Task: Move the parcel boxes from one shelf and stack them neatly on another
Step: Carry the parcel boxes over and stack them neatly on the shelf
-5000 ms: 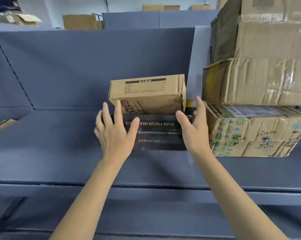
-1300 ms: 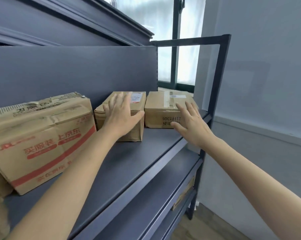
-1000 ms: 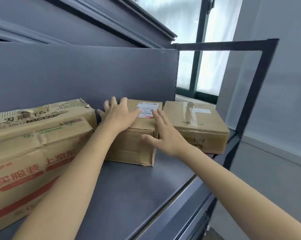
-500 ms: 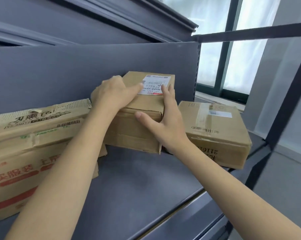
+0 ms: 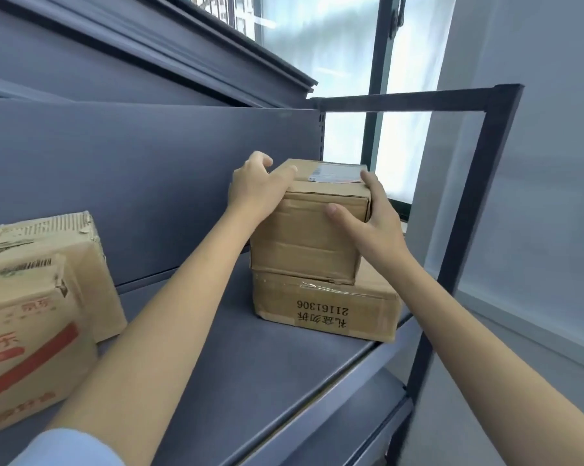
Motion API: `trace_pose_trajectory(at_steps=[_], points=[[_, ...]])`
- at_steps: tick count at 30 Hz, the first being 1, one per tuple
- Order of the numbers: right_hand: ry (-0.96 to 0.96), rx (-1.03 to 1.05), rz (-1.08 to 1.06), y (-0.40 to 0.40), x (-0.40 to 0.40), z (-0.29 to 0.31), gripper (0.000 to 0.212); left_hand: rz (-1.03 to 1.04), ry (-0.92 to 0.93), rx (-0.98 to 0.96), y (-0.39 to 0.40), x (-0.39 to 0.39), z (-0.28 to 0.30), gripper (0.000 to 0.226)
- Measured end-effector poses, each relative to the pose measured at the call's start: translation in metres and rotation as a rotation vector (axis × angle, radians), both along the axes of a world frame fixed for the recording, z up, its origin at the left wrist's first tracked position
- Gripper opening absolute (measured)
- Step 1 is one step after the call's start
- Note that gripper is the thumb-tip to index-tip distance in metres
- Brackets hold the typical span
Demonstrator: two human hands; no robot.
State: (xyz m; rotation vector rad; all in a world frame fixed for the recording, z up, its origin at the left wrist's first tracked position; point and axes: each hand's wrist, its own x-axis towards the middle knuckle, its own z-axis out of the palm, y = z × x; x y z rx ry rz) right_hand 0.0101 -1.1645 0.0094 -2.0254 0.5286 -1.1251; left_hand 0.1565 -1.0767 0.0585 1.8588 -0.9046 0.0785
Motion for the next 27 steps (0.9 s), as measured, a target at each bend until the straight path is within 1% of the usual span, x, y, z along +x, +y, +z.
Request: trace_pose_trajectory(at_steps=[2, 4, 6, 8, 11, 13, 14, 19, 21, 23, 24, 27], points=[[-0.023, 0.014, 0.000, -0.003, -0.003, 0.004, 0.081, -0.045, 0.025, -0.046, 0.001, -0.003, 0.001, 0.060], [-0.054, -0.052, -0.053, 0.002, -0.006, 0.008, 0.087, -0.054, 0.008, -0.088, 0.009, -0.007, 0.003, 0.065], [-0.109, -0.201, -0.152, 0.016, -0.007, 0.012, 0.093, -0.006, -0.066, -0.110, 0.025, -0.008, 0.003, 0.064], [-0.198, -0.333, -0.166, 0.038, -0.002, 0.019, 0.091, 0.080, -0.208, -0.085, 0.046, -0.003, 0.007, 0.060], [-0.235, -0.401, 0.003, 0.075, 0.021, 0.020, 0.086, 0.220, -0.441, 0.052, 0.090, 0.015, 0.008, 0.051], [-0.218, -0.376, 0.148, 0.097, 0.045, 0.010, 0.082, 0.314, -0.546, 0.150, 0.125, 0.029, 0.002, 0.047], [-0.191, -0.340, 0.220, 0.109, 0.057, 0.001, 0.080, 0.365, -0.570, 0.189, 0.146, 0.035, -0.002, 0.045], [0.064, -0.133, 0.564, 0.168, 0.113, -0.040, 0.080, 0.635, -0.528, 0.338, 0.255, 0.053, -0.023, 0.041], [0.127, -0.113, 0.654, 0.189, 0.129, -0.051, 0.079, 0.721, -0.469, 0.409, 0.289, 0.052, -0.032, 0.041], [0.169, -0.131, 0.704, 0.207, 0.141, -0.061, 0.078, 0.760, -0.413, 0.491, 0.310, 0.048, -0.046, 0.041], [0.174, -0.120, 0.720, 0.215, 0.144, -0.065, 0.078, 0.774, -0.398, 0.544, 0.318, 0.046, -0.054, 0.044], [0.124, -0.018, 0.702, 0.233, 0.149, -0.071, 0.079, 0.784, -0.402, 0.714, 0.331, 0.040, -0.068, 0.071]])
